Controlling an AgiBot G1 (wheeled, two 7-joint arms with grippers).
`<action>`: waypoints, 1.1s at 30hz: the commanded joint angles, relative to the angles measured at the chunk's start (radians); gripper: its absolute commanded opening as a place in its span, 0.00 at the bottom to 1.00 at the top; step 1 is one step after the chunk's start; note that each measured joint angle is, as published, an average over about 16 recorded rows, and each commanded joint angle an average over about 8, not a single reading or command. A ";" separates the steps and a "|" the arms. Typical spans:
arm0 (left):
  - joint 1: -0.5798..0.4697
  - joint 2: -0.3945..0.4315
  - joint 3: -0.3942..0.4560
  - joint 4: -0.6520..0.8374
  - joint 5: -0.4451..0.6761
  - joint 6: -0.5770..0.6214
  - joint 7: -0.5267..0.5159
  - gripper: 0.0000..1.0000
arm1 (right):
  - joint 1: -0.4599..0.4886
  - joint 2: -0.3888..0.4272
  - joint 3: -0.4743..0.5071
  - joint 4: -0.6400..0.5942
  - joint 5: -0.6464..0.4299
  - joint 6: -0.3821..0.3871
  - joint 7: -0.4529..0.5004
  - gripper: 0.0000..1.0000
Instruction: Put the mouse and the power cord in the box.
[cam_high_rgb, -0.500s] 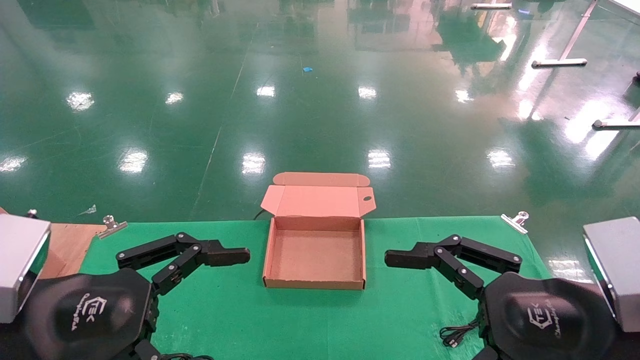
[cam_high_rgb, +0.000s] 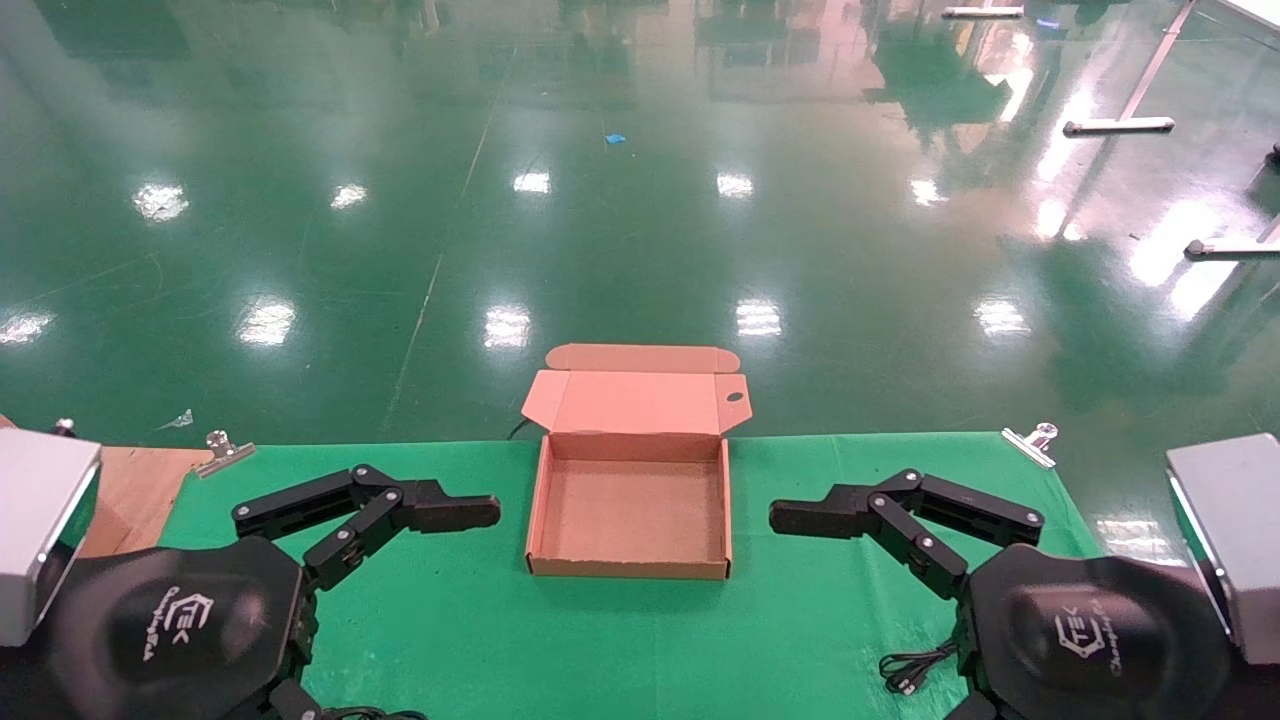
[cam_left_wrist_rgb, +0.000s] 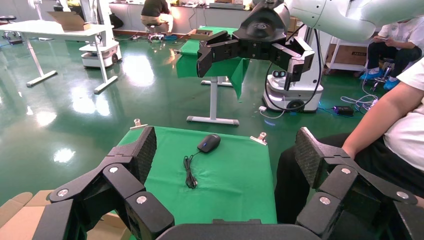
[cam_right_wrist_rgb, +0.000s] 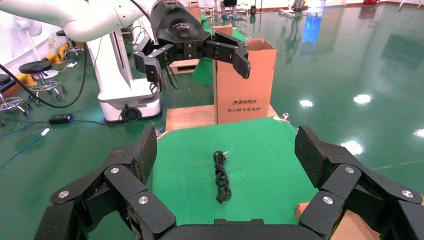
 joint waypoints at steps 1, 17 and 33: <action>0.000 0.000 0.000 0.000 0.000 0.000 0.000 1.00 | 0.000 0.000 0.000 0.000 0.000 0.000 0.000 1.00; 0.000 0.000 0.000 0.000 0.000 0.000 0.000 1.00 | 0.000 0.000 0.000 0.000 0.000 0.000 0.000 1.00; -0.122 0.023 0.095 0.117 0.194 0.056 0.022 1.00 | 0.082 -0.014 -0.103 -0.050 -0.303 -0.016 -0.103 1.00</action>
